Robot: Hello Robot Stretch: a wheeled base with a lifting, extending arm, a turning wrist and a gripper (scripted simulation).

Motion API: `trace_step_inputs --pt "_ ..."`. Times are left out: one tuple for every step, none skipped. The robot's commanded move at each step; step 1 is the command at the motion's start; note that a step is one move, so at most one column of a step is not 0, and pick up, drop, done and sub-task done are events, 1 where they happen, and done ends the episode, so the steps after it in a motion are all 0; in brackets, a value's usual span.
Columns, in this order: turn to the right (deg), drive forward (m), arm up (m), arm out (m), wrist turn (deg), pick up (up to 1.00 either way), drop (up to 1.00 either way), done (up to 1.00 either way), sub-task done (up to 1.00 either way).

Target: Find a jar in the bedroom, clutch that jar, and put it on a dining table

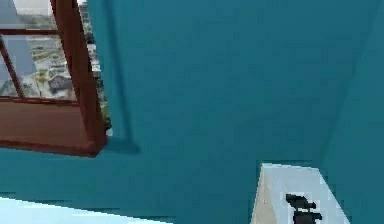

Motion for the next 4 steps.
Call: trace_step_inputs --pt "-42.0 0.00 0.00 0.00 0.0 0.00 0.00 0.00 0.00" --pt "0.0 0.00 0.50 0.00 0.0 0.00 0.00 0.00 0.00" --pt "0.0 0.00 0.30 0.00 0.0 0.00 0.00 0.00 0.00" --pt "0.0 0.00 0.00 0.26 0.0 0.00 0.00 0.00 0.00"
